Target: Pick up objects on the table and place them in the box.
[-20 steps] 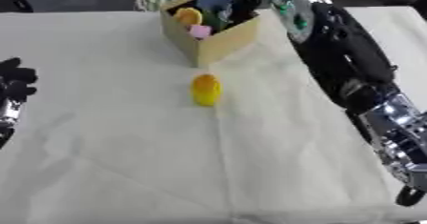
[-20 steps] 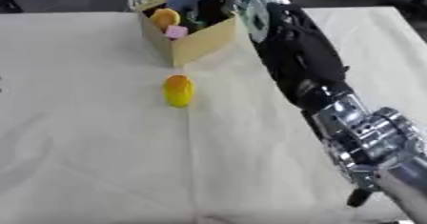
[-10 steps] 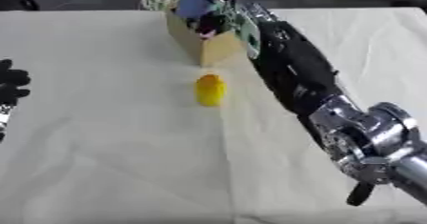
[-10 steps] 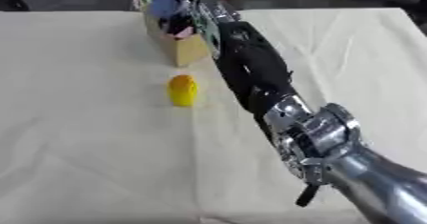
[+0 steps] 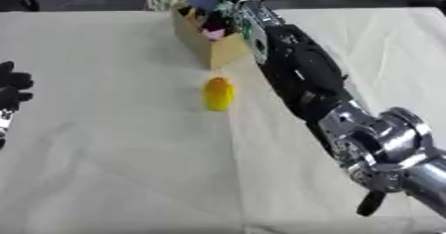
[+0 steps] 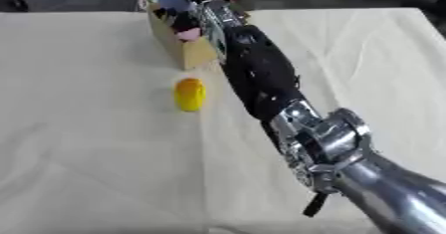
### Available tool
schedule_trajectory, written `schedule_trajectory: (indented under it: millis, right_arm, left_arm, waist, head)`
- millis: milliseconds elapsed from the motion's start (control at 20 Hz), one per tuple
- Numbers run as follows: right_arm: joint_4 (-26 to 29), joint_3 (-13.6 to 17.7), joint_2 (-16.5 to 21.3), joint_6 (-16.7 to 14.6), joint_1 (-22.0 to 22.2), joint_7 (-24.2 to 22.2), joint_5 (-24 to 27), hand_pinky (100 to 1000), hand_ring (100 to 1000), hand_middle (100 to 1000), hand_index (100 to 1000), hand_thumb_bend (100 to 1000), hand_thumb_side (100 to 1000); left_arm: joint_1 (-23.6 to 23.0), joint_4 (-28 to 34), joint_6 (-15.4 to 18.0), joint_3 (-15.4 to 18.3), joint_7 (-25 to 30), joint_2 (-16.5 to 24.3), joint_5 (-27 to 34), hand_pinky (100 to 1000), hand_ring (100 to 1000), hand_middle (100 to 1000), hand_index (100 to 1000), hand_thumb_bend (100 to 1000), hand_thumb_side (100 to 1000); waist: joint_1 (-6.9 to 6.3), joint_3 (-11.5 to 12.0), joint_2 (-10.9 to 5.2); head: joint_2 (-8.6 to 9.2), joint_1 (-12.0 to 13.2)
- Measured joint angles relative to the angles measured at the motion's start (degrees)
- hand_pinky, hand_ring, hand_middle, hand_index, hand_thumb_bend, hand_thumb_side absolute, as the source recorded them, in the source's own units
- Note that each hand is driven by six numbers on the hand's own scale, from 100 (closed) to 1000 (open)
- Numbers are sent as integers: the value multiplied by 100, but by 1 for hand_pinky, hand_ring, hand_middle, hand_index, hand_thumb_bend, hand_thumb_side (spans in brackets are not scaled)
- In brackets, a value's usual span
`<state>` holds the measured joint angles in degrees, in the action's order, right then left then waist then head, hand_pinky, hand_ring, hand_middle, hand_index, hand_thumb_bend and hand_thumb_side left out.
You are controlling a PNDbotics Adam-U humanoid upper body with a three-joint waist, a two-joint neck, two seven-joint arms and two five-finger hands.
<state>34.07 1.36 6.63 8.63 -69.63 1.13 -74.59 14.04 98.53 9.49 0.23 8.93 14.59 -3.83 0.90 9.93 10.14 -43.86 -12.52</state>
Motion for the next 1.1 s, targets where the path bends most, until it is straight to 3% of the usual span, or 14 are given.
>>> schedule_trajectory:
  millis: [300, 450, 850, 1100]
  right_arm:
    - [-60, 40, 106, 416, -13, 160, -46, 800, 848, 975, 1000, 213, 435]
    - [-119, 40, 164, 494, -42, 65, -85, 857, 904, 1000, 1000, 330, 404]
    - [-290, 72, 339, 337, -48, -934, -397, 934, 1000, 1000, 1000, 465, 302]
    - [-289, 112, 396, 246, -53, -1292, -586, 933, 1000, 1000, 1000, 453, 297]
  left_arm:
    - [-1, 0, 0, 0, 0, 0, 0, 779, 795, 723, 897, 241, 670]
    - [-3, 0, 0, 0, 0, 0, 0, 780, 796, 723, 897, 241, 670]
    - [-16, 0, -1, 1, -1, 0, 0, 780, 796, 723, 897, 241, 669]
    - [-17, 0, -2, 2, -2, 0, 0, 781, 796, 722, 897, 241, 668]
  waist:
    - [0, -11, 0]
    - [0, -22, 0]
    - [0, -32, 0]
    - [0, -37, 0]
  head:
    - [0, 4]
    - [0, 8]
    - [0, 25]
    - [0, 27]
